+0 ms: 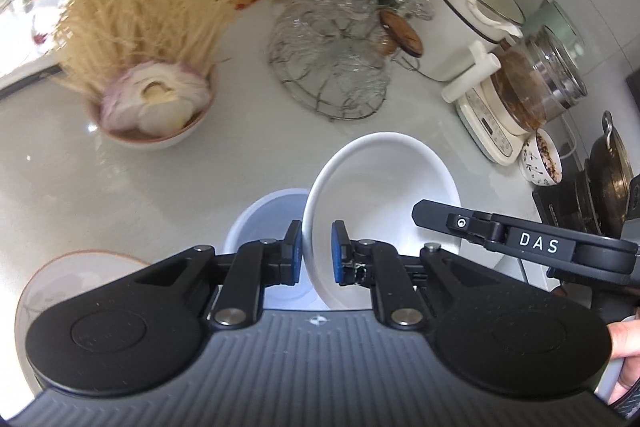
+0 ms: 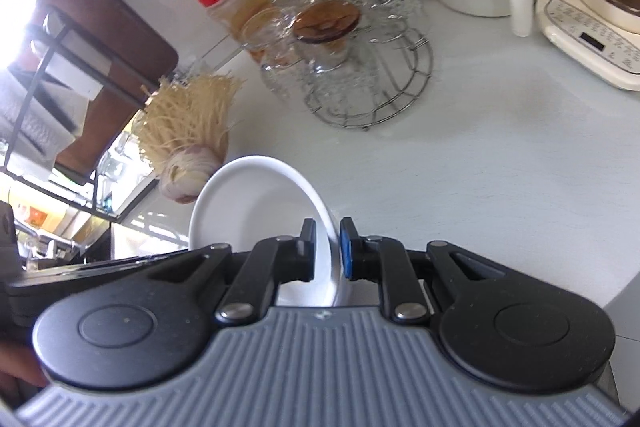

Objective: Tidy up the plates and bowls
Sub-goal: 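Lift the ceramic bowl and carry it toward the nested plastic bowls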

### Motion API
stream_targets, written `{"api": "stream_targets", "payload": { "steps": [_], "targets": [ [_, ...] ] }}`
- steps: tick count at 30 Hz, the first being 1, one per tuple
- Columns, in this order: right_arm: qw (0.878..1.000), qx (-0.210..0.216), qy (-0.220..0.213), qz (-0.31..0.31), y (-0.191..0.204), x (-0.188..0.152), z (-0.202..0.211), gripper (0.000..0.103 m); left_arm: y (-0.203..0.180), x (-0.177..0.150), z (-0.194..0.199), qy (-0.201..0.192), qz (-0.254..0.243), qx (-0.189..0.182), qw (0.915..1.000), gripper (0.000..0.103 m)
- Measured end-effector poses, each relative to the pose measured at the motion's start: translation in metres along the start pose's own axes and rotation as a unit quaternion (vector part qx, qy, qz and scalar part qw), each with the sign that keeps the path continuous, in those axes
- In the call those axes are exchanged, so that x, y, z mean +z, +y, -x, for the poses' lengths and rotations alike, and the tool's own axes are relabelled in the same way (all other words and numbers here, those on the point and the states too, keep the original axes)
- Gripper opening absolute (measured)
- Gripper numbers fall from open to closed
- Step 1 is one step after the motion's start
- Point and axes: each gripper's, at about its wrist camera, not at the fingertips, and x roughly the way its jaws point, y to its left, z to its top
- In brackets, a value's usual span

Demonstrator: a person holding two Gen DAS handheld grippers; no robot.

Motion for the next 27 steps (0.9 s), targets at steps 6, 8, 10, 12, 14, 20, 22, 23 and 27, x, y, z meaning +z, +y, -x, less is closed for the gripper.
{"api": "stream_targets", "payload": {
  "steps": [6, 8, 10, 12, 14, 20, 22, 23, 27],
  "targets": [
    [1.0, 0.006, 0.017, 0.017, 0.013, -0.001, -0.013, 0.017, 0.013, -0.009, 0.002, -0.002, 0.009, 0.02, 0.9998, 0.015],
    [0.999, 0.002, 0.025, 0.022, 0.017, -0.001, -0.019, 0.017, 0.016, -0.012, 0.002, -0.002, 0.01, 0.022, 0.9997, 0.015],
    [0.999, 0.002, 0.03, 0.023, 0.018, -0.001, -0.022, 0.017, 0.019, -0.014, 0.001, -0.001, 0.011, 0.024, 0.9996, 0.016],
    [0.999, -0.001, 0.033, 0.03, 0.021, -0.001, -0.025, 0.017, 0.022, -0.018, -0.001, 0.002, 0.014, 0.027, 0.9996, 0.016],
    [0.998, -0.007, 0.04, 0.04, 0.024, -0.003, -0.028, 0.017, 0.024, -0.02, -0.004, 0.006, 0.016, 0.03, 0.9994, 0.016],
    [0.997, -0.019, 0.045, 0.054, 0.03, -0.005, -0.03, 0.017, 0.027, -0.026, -0.007, 0.013, 0.024, 0.027, 0.9993, 0.016],
    [0.997, -0.02, 0.047, 0.052, 0.028, -0.006, -0.03, 0.017, 0.027, -0.026, -0.008, 0.015, 0.025, 0.024, 0.9993, 0.016],
    [0.997, -0.021, 0.049, 0.049, 0.027, -0.006, -0.031, 0.017, 0.027, -0.025, -0.008, 0.015, 0.026, 0.024, 0.9993, 0.016],
    [0.997, -0.022, 0.057, 0.041, 0.024, -0.006, -0.031, 0.017, 0.023, -0.023, -0.005, 0.014, 0.021, 0.025, 0.9994, 0.016]
  ]
}}
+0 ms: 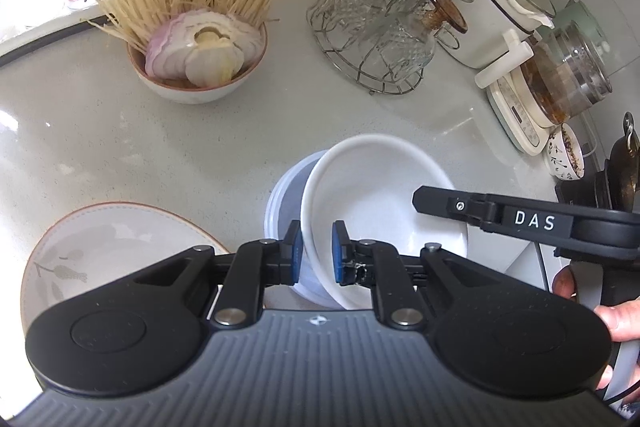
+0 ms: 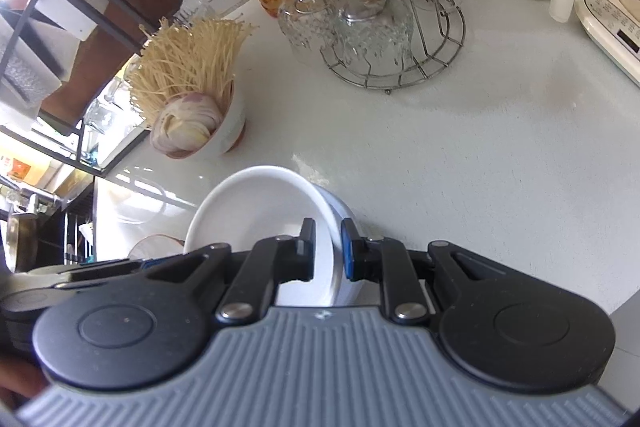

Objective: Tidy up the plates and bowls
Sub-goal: 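Lift the ceramic bowl and carry it toward the nested plastic bowls, then lower the ceramic bowl into the plastic bowls and open both grippers, then close both grippers on the rim of the stacked bowls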

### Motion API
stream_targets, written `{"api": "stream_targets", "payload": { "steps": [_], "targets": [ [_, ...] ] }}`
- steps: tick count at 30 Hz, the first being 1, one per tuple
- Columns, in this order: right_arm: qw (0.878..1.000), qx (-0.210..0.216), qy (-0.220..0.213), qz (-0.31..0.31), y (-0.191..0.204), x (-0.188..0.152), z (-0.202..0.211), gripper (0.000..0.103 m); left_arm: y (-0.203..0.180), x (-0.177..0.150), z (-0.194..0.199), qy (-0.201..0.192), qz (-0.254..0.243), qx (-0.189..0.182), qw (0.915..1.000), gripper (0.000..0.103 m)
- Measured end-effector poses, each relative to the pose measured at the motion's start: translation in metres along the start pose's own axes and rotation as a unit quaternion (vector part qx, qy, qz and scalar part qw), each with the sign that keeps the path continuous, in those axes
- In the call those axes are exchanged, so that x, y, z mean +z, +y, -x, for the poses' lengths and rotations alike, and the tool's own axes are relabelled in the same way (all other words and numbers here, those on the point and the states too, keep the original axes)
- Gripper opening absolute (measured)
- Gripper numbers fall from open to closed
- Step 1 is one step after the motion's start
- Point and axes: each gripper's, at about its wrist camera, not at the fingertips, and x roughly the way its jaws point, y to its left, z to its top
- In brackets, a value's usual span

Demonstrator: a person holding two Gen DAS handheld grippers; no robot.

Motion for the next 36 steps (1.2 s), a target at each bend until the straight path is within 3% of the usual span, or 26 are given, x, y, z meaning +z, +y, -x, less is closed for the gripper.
{"api": "stream_targets", "payload": {
  "steps": [6, 7, 8, 9, 10, 11, 19, 36],
  "targets": [
    [1.0, 0.009, 0.002, -0.014, -0.006, 0.0, -0.001, 0.018, -0.003, 0.001, 0.002, 0.002, -0.005, 0.004, 1.0, 0.016],
    [1.0, 0.011, 0.005, -0.018, -0.007, 0.0, -0.001, 0.023, -0.002, 0.001, 0.002, 0.003, -0.004, 0.004, 1.0, 0.016],
    [1.0, 0.014, 0.005, -0.023, -0.009, -0.001, -0.001, 0.041, -0.002, 0.001, 0.002, 0.003, -0.003, 0.005, 1.0, 0.017],
    [0.999, 0.019, 0.003, -0.027, -0.011, -0.001, 0.0, 0.051, -0.001, 0.001, 0.002, 0.004, -0.001, 0.008, 1.0, 0.019],
    [0.999, 0.023, -0.001, -0.029, -0.012, -0.002, 0.001, 0.064, 0.0, 0.001, 0.002, 0.005, 0.001, 0.01, 0.9999, 0.028],
    [0.999, 0.025, -0.006, -0.03, -0.013, -0.002, 0.002, 0.065, 0.001, 0.001, 0.001, 0.005, 0.005, 0.011, 0.9999, 0.035],
    [0.997, 0.036, -0.008, -0.069, -0.029, -0.004, 0.0, 0.065, 0.004, 0.004, -0.001, -0.001, 0.009, 0.015, 0.9999, 0.048],
    [0.989, 0.077, 0.05, -0.117, -0.051, -0.006, -0.036, 0.064, 0.009, 0.003, -0.031, 0.003, 0.0, 0.031, 0.9995, 0.049]
  ]
}}
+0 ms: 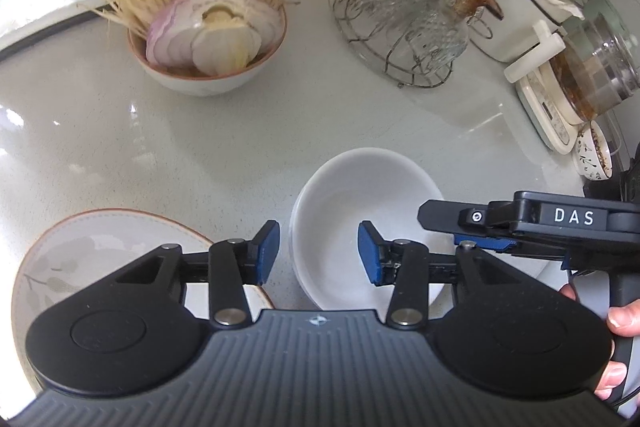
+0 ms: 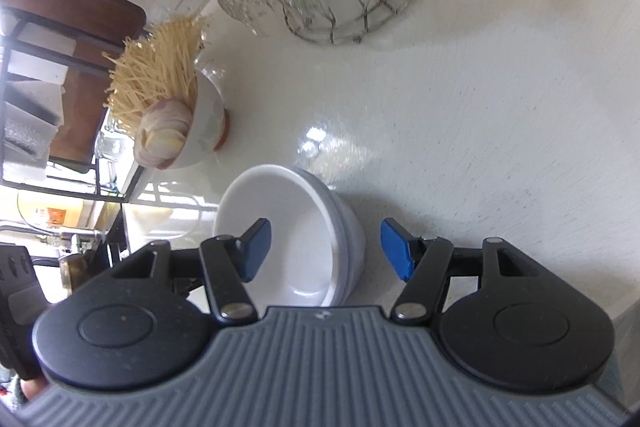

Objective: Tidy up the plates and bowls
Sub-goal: 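Close both grippers on the rim of the stacked bowls, then lift the stacked bowls and carry them over the plate stack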

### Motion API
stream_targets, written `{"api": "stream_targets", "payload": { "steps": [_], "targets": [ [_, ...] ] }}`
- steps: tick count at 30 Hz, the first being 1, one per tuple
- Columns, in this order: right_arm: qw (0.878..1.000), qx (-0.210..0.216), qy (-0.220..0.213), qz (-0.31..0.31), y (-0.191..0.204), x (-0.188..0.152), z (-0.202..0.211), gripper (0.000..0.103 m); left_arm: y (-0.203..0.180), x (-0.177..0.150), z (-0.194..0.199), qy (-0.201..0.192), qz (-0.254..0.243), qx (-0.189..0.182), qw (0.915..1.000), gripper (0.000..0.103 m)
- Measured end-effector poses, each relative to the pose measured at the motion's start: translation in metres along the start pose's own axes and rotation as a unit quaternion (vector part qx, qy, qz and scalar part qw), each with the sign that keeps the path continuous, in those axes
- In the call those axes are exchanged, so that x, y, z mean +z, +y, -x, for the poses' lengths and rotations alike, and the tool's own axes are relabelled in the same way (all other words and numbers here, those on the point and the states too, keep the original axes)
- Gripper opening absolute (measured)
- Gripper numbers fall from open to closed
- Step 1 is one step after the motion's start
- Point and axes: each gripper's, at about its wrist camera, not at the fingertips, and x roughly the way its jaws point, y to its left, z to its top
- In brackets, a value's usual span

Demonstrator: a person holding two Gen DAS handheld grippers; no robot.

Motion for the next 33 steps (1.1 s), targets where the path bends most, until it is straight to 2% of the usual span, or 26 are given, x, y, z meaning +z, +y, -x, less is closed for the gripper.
{"api": "stream_targets", "payload": {
  "steps": [6, 12, 16, 20, 33],
  "targets": [
    [0.999, 0.013, 0.023, -0.021, -0.008, 0.002, -0.011, 0.055, 0.002, 0.001, -0.007, -0.004, -0.001, 0.021, 0.9998, 0.049],
    [0.998, 0.019, 0.04, -0.032, -0.016, 0.005, -0.018, 0.046, 0.006, 0.003, -0.01, -0.003, 0.006, 0.017, 0.9998, 0.048],
    [0.998, 0.023, 0.054, -0.027, -0.017, 0.008, -0.023, 0.029, 0.005, 0.002, -0.012, -0.002, 0.008, 0.009, 0.9999, 0.041],
    [0.997, 0.023, 0.063, -0.024, -0.019, 0.009, -0.026, 0.026, 0.004, -0.001, -0.015, -0.004, 0.019, 0.016, 0.9997, 0.033],
    [0.998, 0.014, 0.06, 0.001, -0.016, 0.011, -0.027, 0.024, 0.001, -0.004, -0.022, -0.007, 0.019, 0.021, 0.9996, 0.022]
  ]
}}
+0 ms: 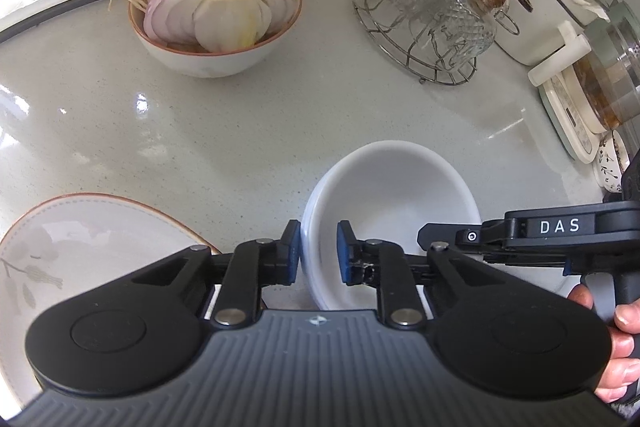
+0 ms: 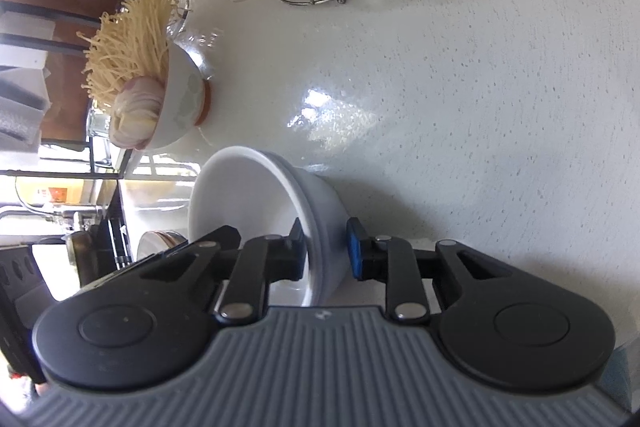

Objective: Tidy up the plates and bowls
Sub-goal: 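Lift the stacked bowls and carry them over the plate stack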

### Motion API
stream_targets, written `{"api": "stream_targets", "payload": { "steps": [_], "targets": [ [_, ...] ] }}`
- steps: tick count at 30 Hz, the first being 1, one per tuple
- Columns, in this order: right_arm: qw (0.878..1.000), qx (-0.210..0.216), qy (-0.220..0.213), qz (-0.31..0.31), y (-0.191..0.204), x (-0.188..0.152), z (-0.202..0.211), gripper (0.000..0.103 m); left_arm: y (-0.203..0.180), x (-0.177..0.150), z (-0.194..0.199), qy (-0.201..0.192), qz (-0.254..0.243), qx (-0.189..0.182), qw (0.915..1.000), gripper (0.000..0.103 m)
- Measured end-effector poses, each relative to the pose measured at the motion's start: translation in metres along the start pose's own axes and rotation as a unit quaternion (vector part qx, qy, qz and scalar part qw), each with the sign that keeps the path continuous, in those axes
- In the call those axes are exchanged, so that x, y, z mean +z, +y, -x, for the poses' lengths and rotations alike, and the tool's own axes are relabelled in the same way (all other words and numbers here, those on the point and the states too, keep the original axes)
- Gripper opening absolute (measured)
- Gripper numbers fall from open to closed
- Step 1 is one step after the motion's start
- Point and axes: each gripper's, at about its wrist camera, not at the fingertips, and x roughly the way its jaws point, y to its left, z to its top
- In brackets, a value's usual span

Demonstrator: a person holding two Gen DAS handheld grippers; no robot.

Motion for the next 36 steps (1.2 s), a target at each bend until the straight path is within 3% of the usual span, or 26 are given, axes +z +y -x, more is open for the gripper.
{"api": "stream_targets", "payload": {
  "steps": [14, 36],
  "targets": [
    [1.0, -0.011, -0.002, 0.029, -0.001, 0.003, 0.006, 0.024, -0.003, -0.003, 0.004, -0.013, 0.019, -0.023, 0.9995, 0.021],
    [0.991, 0.015, 0.022, 0.132, 0.048, 0.019, 0.025, 0.024, -0.009, -0.007, 0.07, -0.077, 0.097, 0.011, 0.9923, 0.021]
  ]
}}
